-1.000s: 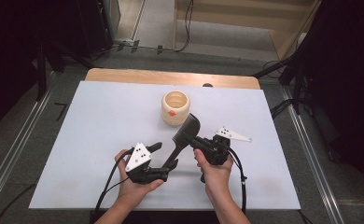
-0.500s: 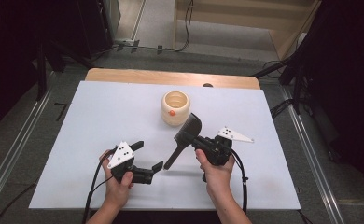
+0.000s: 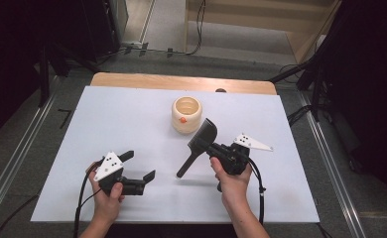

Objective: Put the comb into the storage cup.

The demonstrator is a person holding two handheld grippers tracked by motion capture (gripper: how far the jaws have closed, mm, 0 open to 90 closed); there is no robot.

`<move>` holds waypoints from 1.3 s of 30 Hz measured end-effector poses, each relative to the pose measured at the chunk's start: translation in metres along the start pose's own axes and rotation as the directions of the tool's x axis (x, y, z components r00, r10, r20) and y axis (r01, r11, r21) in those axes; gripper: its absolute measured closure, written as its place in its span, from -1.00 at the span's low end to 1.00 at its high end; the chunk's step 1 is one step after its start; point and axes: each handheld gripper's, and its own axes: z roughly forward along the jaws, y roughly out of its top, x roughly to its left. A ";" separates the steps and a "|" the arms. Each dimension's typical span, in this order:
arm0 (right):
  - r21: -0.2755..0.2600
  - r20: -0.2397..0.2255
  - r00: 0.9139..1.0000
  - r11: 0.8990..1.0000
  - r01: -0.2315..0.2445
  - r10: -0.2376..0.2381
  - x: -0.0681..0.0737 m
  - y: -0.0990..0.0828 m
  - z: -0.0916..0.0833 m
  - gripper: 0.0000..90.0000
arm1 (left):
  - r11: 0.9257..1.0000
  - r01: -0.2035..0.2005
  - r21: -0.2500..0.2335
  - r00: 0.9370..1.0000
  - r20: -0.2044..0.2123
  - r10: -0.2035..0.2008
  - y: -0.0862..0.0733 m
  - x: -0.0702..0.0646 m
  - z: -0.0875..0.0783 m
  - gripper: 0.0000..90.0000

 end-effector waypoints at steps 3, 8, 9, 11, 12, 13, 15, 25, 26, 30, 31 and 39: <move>-0.004 0.003 1.000 1.000 0.003 -0.003 -0.001 0.001 -0.001 0.82 | 1.000 0.003 0.000 1.000 -0.011 -0.003 -0.002 0.007 -0.007 -1.00; -0.004 0.010 1.000 1.000 0.014 -0.014 -0.001 0.003 -0.001 0.82 | 1.000 0.008 -0.006 1.000 -0.028 -0.008 -0.006 0.016 -0.018 -1.00; -0.001 0.011 1.000 1.000 0.016 -0.016 -0.001 0.004 -0.001 0.82 | 1.000 0.011 -0.009 0.999 -0.030 -0.011 -0.006 0.018 -0.020 -1.00; -0.005 0.015 1.000 1.000 0.024 -0.024 -0.001 0.006 -0.002 0.82 | 1.000 0.013 -0.012 0.999 -0.037 -0.014 -0.007 0.021 -0.024 -1.00; -0.006 0.016 1.000 1.000 0.025 -0.025 -0.001 0.007 -0.002 0.82 | 1.000 0.013 -0.011 0.999 -0.039 -0.014 -0.008 0.023 -0.026 -1.00; -0.008 0.017 1.000 1.000 0.026 -0.026 -0.001 0.007 -0.003 0.82 | 1.000 0.011 -0.012 0.999 -0.045 -0.011 -0.009 0.025 -0.027 -1.00; -0.011 0.019 0.999 0.999 0.031 -0.031 -0.002 0.009 -0.003 0.82 | 1.000 0.018 -0.013 0.998 -0.052 -0.019 -0.010 0.029 -0.031 -1.00; -0.020 0.033 0.998 0.999 0.049 -0.049 -0.003 0.015 -0.005 0.82 | 0.999 0.039 -0.030 0.994 -0.098 -0.042 -0.013 0.044 -0.048 -1.00; -0.021 0.033 0.998 0.998 0.054 -0.053 -0.002 0.016 -0.004 0.82 | 0.999 0.040 -0.031 0.994 -0.104 -0.043 -0.014 0.046 -0.049 -1.00; -0.023 0.036 0.997 0.998 0.064 -0.063 -0.002 0.020 -0.003 0.82 | 0.998 0.047 -0.033 0.992 -0.118 -0.050 -0.015 0.050 -0.055 -1.00; -0.022 0.038 0.997 0.998 0.066 -0.065 -0.002 0.021 -0.003 0.82 | 0.998 0.047 -0.034 0.992 -0.119 -0.051 -0.015 0.051 -0.056 -1.00; -0.032 0.044 0.996 0.996 0.082 -0.080 -0.002 0.030 0.000 0.82 | 0.997 0.061 -0.042 0.987 -0.148 -0.066 -0.018 0.059 -0.067 -1.00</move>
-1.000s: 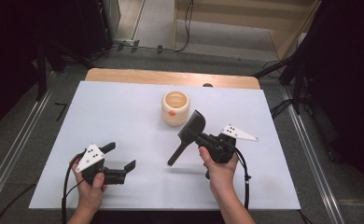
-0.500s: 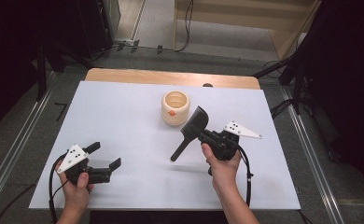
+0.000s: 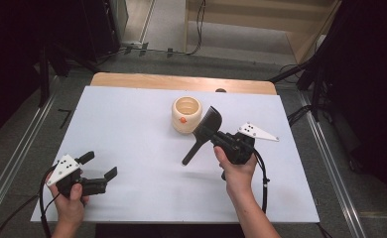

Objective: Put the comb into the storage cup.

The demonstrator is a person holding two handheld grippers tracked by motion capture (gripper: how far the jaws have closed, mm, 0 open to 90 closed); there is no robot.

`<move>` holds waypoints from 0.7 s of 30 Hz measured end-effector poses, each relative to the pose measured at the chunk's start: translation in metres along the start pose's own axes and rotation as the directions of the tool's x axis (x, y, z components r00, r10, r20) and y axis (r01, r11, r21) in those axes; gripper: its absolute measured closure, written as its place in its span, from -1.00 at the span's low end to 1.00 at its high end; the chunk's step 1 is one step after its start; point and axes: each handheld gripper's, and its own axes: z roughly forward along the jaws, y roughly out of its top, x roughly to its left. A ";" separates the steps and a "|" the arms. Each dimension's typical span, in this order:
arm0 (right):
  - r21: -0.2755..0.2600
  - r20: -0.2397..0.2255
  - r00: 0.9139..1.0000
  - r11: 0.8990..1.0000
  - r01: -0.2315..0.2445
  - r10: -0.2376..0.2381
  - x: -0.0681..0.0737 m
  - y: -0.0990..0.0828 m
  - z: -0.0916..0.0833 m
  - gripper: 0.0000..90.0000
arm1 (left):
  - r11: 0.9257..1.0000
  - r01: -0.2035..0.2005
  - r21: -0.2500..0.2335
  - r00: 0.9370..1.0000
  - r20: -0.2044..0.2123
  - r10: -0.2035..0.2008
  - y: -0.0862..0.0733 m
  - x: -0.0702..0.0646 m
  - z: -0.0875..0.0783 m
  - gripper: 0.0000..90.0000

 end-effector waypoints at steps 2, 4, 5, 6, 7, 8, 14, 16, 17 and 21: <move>-0.001 0.001 1.000 1.000 0.009 -0.009 0.000 0.003 0.001 0.82 | 1.000 -0.001 -0.003 1.000 -0.002 0.001 0.000 0.002 -0.002 -1.00; -0.002 0.003 1.000 1.000 0.013 -0.013 0.000 0.006 0.002 0.82 | 1.000 0.000 -0.001 1.000 -0.011 0.000 0.000 0.005 -0.004 -1.00; -0.002 0.007 1.000 1.000 0.016 -0.016 0.000 0.008 0.003 0.82 | 1.000 0.003 -0.003 1.000 -0.011 -0.003 -0.001 0.006 -0.005 -1.00; -0.004 0.007 1.000 1.000 0.024 -0.024 0.000 0.009 0.003 0.82 | 1.000 0.007 -0.004 1.000 -0.017 -0.007 -0.001 0.007 -0.006 -1.00; -0.006 0.009 1.000 1.000 0.028 -0.028 0.000 0.011 0.003 0.82 | 1.000 0.008 -0.005 1.000 -0.016 -0.008 -0.001 0.008 -0.007 -1.00; -0.009 0.012 0.999 0.999 0.032 -0.032 -0.001 0.012 0.004 0.82 | 1.000 0.007 -0.007 1.000 -0.018 -0.007 -0.001 0.010 -0.007 -1.00; -0.020 0.027 0.998 0.998 0.052 -0.051 -0.004 0.019 0.006 0.82 | 1.000 0.015 -0.009 0.999 -0.033 -0.015 -0.001 0.016 -0.011 -1.00; -0.028 0.035 0.997 0.998 0.064 -0.063 -0.005 0.021 0.007 0.82 | 1.000 0.015 -0.012 0.999 -0.033 -0.015 -0.001 0.017 -0.011 -1.00; -0.027 0.036 0.997 0.997 0.066 -0.065 -0.006 0.022 0.007 0.82 | 1.000 0.016 -0.012 0.999 -0.035 -0.016 -0.002 0.017 -0.012 -1.00; -0.033 0.043 0.996 0.996 0.081 -0.080 -0.007 0.026 0.009 0.82 | 1.000 0.020 -0.017 0.999 -0.036 -0.020 -0.002 0.020 -0.014 -1.00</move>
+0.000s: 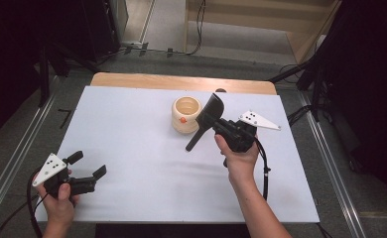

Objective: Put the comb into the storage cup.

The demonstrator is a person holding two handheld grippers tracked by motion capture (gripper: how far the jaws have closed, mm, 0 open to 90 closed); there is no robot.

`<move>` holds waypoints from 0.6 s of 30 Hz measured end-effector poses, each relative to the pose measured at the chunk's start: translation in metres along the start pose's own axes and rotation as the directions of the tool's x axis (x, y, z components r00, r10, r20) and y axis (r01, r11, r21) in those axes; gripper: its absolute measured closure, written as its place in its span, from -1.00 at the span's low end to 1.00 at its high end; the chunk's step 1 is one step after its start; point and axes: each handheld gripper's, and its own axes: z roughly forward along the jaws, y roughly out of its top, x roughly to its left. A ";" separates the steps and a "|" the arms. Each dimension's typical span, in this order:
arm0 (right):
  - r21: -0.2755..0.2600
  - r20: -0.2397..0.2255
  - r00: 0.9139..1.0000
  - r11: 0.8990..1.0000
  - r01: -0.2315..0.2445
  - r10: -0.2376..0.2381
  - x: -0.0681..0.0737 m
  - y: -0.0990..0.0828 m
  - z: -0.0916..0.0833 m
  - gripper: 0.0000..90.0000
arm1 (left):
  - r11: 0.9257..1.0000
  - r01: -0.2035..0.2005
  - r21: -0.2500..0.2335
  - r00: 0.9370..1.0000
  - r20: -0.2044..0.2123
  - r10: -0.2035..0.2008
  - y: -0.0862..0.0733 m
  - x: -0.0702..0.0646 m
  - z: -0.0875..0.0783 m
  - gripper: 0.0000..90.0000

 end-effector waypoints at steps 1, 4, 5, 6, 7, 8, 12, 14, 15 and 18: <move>0.000 0.002 1.000 1.000 -0.001 0.001 0.000 0.001 0.000 0.82 | 1.000 0.002 -0.002 1.000 0.000 -0.002 0.000 0.001 0.000 -1.00; -0.007 0.007 1.000 1.000 0.024 -0.024 -0.001 0.003 0.002 0.82 | 1.000 0.004 0.000 1.000 -0.005 -0.004 -0.001 0.002 -0.002 -1.00; -0.009 0.006 0.999 0.999 0.032 -0.032 -0.001 0.004 0.003 0.82 | 1.000 0.004 -0.002 1.000 -0.006 -0.004 -0.001 0.003 -0.002 -1.00; -0.009 0.005 0.999 0.999 0.040 -0.040 -0.001 0.004 0.004 0.82 | 1.000 0.003 -0.001 1.000 -0.012 -0.003 0.000 0.004 -0.003 -1.00; -0.012 0.007 0.999 0.999 0.048 -0.048 -0.001 0.005 0.005 0.82 | 1.000 0.006 -0.005 1.000 -0.013 -0.006 -0.001 0.004 -0.004 -1.00; -0.013 0.009 0.998 0.998 0.056 -0.056 -0.001 0.005 0.005 0.82 | 1.000 0.005 -0.005 1.000 -0.017 -0.005 -0.001 0.006 -0.005 -1.00; -0.018 0.005 0.998 0.998 0.061 -0.061 -0.002 0.007 0.009 0.82 | 1.000 0.007 -0.010 1.000 -0.029 -0.007 -0.001 0.010 -0.010 -1.00; -0.023 0.002 0.998 0.998 0.058 -0.058 -0.003 0.009 0.010 0.82 | 1.000 0.017 -0.014 0.999 -0.038 -0.018 -0.002 0.013 -0.012 -1.00; -0.025 0.005 0.998 0.998 0.056 -0.055 -0.004 0.009 0.011 0.82 | 1.000 0.025 -0.018 0.999 -0.039 -0.025 -0.002 0.014 -0.012 -1.00; -0.027 0.003 0.999 0.998 0.055 -0.055 -0.005 0.012 0.013 0.82 | 0.999 0.042 -0.025 0.998 -0.041 -0.043 -0.003 0.018 -0.013 -1.00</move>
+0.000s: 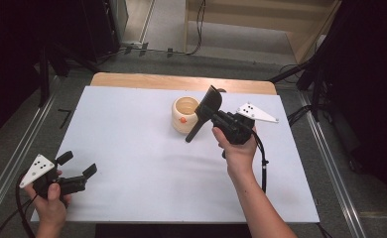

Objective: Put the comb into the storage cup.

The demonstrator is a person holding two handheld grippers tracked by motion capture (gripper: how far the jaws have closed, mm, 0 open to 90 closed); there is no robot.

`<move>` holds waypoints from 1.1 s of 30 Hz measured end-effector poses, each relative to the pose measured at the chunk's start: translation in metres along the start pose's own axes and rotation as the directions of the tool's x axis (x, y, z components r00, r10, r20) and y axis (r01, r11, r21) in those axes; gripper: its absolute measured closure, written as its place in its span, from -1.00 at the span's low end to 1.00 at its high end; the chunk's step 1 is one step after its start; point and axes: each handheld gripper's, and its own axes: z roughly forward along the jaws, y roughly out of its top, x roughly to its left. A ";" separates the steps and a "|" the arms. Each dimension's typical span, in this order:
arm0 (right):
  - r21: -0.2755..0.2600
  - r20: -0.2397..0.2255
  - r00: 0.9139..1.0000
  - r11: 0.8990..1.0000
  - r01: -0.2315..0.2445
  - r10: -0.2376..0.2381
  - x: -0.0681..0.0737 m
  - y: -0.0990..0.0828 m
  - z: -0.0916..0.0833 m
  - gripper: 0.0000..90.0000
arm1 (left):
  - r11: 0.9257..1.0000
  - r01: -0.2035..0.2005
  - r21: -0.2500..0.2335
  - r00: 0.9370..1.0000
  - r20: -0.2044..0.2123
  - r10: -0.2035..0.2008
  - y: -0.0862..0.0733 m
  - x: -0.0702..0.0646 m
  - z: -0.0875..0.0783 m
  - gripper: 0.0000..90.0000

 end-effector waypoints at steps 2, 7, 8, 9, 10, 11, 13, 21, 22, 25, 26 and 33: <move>0.000 0.005 1.000 1.000 0.009 -0.009 0.000 0.002 0.002 0.82 | 1.000 0.001 -0.002 1.000 0.007 -0.001 -0.001 0.000 0.000 -1.00; -0.003 0.005 1.000 1.000 0.019 -0.019 -0.001 0.007 0.006 0.82 | 1.000 -0.022 0.005 1.000 0.019 0.022 -0.005 -0.004 0.003 -1.00; -0.009 0.007 1.000 1.000 0.019 -0.019 -0.002 0.008 0.007 0.82 | 1.000 -0.030 0.008 0.999 0.018 0.030 -0.005 -0.004 0.003 -1.00; -0.010 0.009 1.000 1.000 0.019 -0.019 -0.002 0.009 0.008 0.82 | 1.000 -0.029 0.009 0.999 0.017 0.029 -0.005 -0.004 0.003 -1.00; -0.010 0.009 1.000 1.000 0.018 -0.018 -0.003 0.011 0.009 0.82 | 1.000 -0.026 0.006 1.000 0.016 0.026 -0.005 -0.004 0.003 -1.00; -0.012 0.011 1.000 1.000 0.020 -0.020 -0.003 0.011 0.009 0.82 | 1.000 -0.021 0.006 1.000 0.014 0.021 -0.005 -0.004 0.003 -1.00; -0.012 0.014 1.000 1.000 0.025 -0.025 -0.004 0.013 0.011 0.82 | 1.000 -0.018 0.004 1.000 0.018 0.018 -0.005 -0.003 0.003 -1.00; -0.021 0.032 0.999 0.999 0.025 -0.024 -0.010 0.021 0.016 0.82 | 1.000 -0.027 0.005 1.000 0.011 0.027 -0.006 -0.005 0.004 -1.00; -0.020 0.032 0.999 0.999 0.027 -0.026 -0.011 0.021 0.017 0.82 | 1.000 -0.029 0.007 1.000 0.011 0.028 -0.006 -0.004 0.004 -1.00; -0.018 0.033 0.999 0.999 0.032 -0.032 -0.012 0.024 0.019 0.82 | 1.000 -0.027 0.006 1.000 0.014 0.027 -0.006 -0.004 0.003 -1.00; -0.018 0.036 0.999 0.999 0.035 -0.035 -0.013 0.025 0.020 0.82 | 1.000 -0.027 0.006 1.000 0.014 0.027 -0.006 -0.004 0.003 -1.00; -0.017 0.044 0.998 0.999 0.038 -0.037 -0.016 0.031 0.025 0.82 | 1.000 -0.028 0.007 0.999 0.016 0.028 -0.006 -0.004 0.004 -1.00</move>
